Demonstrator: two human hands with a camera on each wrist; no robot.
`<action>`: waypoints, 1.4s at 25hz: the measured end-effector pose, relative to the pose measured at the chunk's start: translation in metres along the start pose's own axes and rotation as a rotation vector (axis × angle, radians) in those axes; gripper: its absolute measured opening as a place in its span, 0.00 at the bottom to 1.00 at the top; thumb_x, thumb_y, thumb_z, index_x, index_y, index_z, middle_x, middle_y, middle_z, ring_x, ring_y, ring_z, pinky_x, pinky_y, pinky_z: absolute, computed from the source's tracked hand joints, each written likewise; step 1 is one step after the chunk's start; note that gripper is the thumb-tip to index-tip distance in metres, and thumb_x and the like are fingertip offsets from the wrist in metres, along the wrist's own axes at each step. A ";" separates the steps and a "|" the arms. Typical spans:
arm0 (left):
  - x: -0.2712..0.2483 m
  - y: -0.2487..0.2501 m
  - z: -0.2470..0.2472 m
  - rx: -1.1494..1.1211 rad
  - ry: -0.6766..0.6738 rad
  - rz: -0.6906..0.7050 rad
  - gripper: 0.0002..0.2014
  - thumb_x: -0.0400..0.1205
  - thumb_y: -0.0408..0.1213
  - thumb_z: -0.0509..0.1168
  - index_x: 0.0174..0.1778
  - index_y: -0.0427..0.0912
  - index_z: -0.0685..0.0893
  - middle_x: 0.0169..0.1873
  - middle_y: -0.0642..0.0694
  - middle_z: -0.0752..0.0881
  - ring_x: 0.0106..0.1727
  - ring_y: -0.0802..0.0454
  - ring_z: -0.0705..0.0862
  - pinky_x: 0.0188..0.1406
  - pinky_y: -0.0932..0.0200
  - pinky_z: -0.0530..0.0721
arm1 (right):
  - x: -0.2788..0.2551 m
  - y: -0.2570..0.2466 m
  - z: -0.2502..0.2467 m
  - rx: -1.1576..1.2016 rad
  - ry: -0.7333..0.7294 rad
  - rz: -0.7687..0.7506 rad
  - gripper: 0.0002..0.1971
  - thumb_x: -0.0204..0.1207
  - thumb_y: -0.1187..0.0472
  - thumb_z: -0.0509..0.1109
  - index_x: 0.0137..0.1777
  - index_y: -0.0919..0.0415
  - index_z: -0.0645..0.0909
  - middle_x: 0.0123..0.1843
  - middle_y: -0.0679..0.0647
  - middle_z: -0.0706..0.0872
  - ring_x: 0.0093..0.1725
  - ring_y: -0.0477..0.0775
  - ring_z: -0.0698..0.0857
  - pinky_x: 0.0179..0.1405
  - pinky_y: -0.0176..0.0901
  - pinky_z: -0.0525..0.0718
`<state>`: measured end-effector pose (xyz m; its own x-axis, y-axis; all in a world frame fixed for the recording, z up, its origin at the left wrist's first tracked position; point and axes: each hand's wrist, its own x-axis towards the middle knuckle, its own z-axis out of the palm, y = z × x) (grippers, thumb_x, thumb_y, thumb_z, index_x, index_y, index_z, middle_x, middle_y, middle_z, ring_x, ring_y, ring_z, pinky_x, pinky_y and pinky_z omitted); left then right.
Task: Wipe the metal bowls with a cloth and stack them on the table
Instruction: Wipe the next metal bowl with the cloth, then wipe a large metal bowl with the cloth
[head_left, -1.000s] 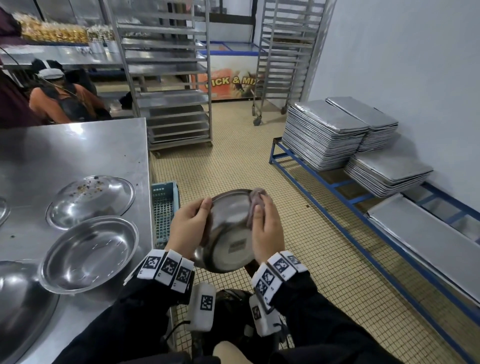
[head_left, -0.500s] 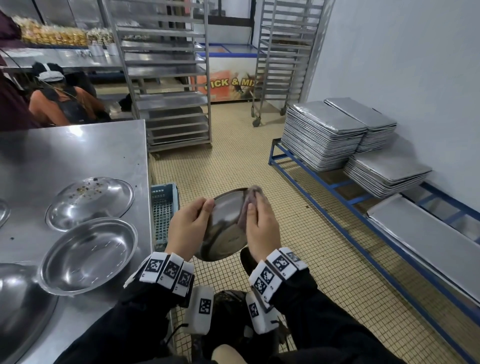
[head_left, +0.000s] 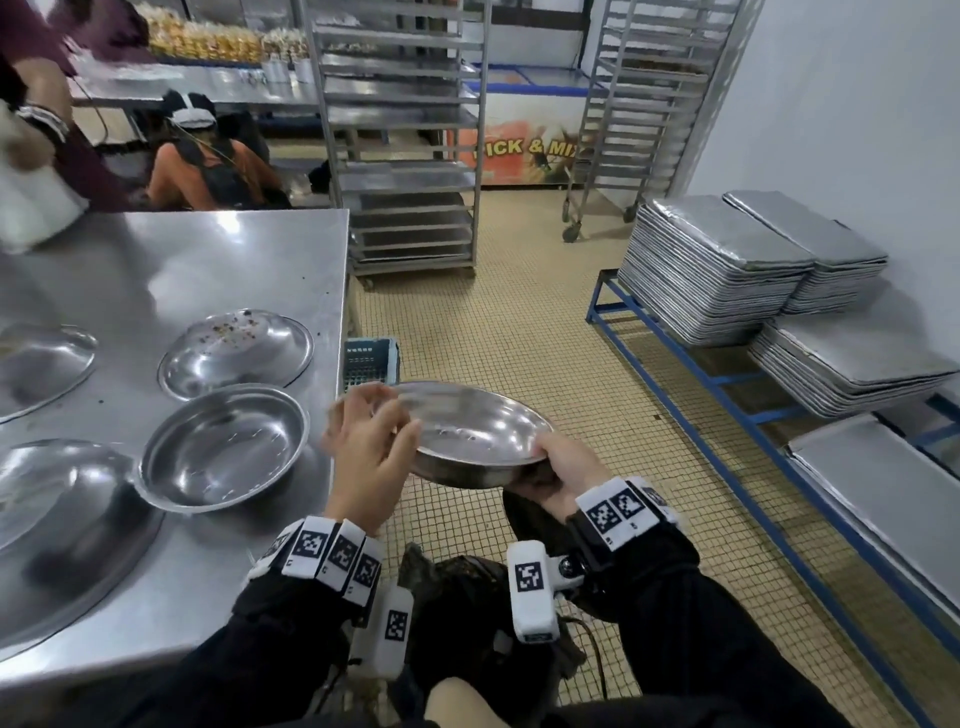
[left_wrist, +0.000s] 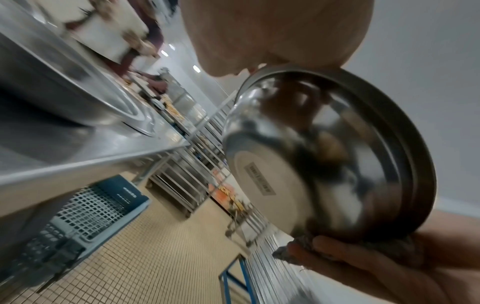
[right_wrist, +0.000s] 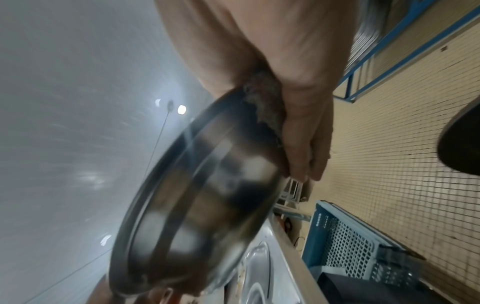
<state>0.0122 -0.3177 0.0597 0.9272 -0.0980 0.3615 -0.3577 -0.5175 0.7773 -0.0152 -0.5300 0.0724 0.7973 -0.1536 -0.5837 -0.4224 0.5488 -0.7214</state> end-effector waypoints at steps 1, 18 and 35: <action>-0.004 0.000 -0.005 -0.001 0.034 -0.076 0.21 0.74 0.58 0.52 0.47 0.45 0.79 0.60 0.52 0.70 0.64 0.58 0.62 0.71 0.45 0.62 | 0.000 0.004 0.007 -0.030 -0.002 -0.006 0.17 0.76 0.73 0.62 0.65 0.65 0.77 0.59 0.68 0.84 0.53 0.66 0.86 0.39 0.54 0.89; -0.045 -0.118 -0.275 -0.213 0.302 -0.591 0.10 0.77 0.36 0.68 0.53 0.45 0.78 0.42 0.44 0.84 0.45 0.42 0.85 0.48 0.41 0.86 | -0.007 0.113 0.260 -0.602 -0.348 -0.160 0.15 0.71 0.69 0.68 0.57 0.61 0.73 0.56 0.66 0.84 0.50 0.64 0.88 0.47 0.60 0.89; 0.100 -0.268 -0.384 -0.127 -0.085 -0.885 0.04 0.83 0.34 0.67 0.46 0.45 0.77 0.42 0.46 0.86 0.41 0.55 0.85 0.37 0.62 0.78 | 0.140 0.106 0.464 -1.356 -0.432 -0.301 0.18 0.82 0.65 0.65 0.71 0.59 0.70 0.34 0.56 0.82 0.18 0.44 0.80 0.13 0.31 0.74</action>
<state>0.1577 0.1376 0.0855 0.8727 0.2264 -0.4326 0.4868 -0.3359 0.8063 0.2516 -0.1119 0.0874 0.8893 0.2681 -0.3705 -0.0985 -0.6789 -0.7276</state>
